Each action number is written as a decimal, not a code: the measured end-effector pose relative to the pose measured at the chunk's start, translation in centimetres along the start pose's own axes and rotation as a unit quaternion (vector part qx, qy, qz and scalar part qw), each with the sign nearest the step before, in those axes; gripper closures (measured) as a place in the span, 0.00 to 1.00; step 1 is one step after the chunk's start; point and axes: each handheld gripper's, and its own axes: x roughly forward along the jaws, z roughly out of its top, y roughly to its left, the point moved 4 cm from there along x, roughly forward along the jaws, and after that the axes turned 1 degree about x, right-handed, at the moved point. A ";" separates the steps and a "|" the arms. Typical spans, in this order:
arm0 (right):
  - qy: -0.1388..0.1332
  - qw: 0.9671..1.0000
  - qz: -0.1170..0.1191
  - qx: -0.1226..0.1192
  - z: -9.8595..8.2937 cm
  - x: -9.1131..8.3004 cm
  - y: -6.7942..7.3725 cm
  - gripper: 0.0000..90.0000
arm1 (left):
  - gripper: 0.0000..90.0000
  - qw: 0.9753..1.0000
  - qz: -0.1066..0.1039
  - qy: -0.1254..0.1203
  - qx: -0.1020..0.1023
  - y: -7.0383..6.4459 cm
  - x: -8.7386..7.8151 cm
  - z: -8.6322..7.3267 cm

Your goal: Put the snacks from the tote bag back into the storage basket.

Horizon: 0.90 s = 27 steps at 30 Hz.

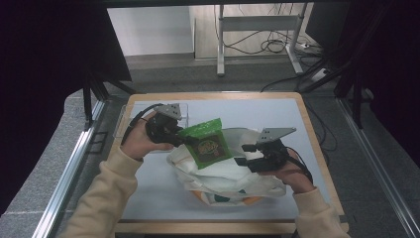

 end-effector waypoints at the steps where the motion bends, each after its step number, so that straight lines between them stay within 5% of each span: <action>1: 0.002 1.000 -0.001 0.002 -0.1 0.0 0.0 0.49 | 0.83 1.000 0.000 -0.003 -0.001 0.0 -0.2 0.1; 27: 0.035 0.999 -0.007 0.003 -1.0 1.6 -0.4 0.46 | 0.83 0.999 0.018 -0.028 -0.007 1.6 -3.8 1.7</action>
